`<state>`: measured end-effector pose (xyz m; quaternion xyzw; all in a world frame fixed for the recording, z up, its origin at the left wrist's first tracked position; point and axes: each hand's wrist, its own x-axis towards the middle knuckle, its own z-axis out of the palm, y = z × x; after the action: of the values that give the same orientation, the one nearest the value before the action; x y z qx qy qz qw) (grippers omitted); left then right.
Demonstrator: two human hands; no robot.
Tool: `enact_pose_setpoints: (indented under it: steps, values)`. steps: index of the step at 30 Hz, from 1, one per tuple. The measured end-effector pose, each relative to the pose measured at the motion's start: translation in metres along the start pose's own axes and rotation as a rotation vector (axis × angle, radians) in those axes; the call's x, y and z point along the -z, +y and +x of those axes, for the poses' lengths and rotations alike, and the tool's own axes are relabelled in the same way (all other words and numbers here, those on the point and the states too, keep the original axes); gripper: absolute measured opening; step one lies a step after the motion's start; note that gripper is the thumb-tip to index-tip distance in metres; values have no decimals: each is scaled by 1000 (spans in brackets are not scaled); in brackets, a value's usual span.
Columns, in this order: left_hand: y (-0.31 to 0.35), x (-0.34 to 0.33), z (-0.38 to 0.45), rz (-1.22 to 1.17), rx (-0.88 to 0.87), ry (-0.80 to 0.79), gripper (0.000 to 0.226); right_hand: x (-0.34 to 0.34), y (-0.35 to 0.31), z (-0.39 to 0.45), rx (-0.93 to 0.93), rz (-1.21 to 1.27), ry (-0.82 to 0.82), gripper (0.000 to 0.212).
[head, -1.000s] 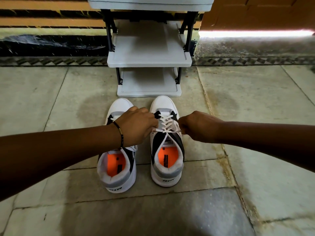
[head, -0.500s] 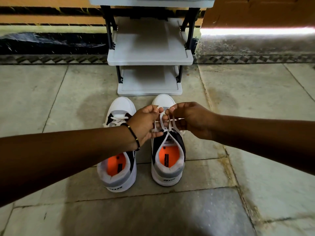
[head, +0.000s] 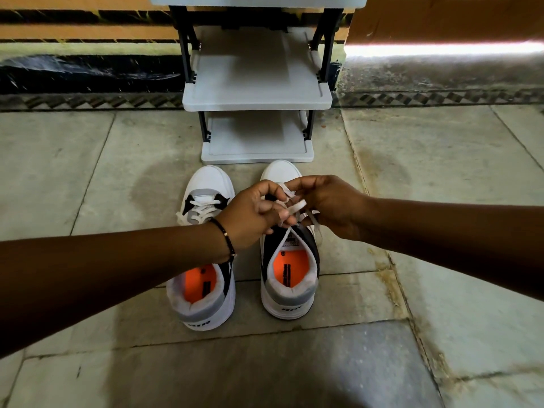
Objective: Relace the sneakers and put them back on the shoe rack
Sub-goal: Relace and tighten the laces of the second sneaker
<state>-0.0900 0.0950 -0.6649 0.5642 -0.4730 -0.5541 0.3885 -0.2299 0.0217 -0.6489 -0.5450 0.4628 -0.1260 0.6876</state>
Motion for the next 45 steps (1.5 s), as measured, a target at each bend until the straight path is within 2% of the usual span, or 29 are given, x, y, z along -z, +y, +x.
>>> enact_pose_setpoints:
  steps: [5,10,15,18,22,30,36,39,42,45]
  values:
    - [4,-7,2,-101,83,104,21,4,-1,3,42,-59,54,24]
    - [4,-7,6,-66,154,161,3,13,-6,-1,257,-440,-30,14]
    - [4,-4,11,-44,234,181,7,19,-6,-4,343,-633,-127,19]
    - [4,-4,11,-20,226,161,8,17,-4,-4,357,-625,-88,15]
    - [6,-5,12,-12,197,168,15,13,-5,-4,308,-475,-6,1]
    - [12,1,14,103,168,106,21,14,-3,-2,116,-257,-29,11]
    - [11,3,11,106,93,-36,20,12,4,-1,63,-177,35,8]
    - [8,3,13,108,99,-19,18,13,4,0,112,-210,61,10]
    - [8,3,15,-1,170,-13,27,16,2,0,235,-348,76,13]
    - [8,1,14,-118,234,-4,14,16,-1,-1,339,-562,69,13]
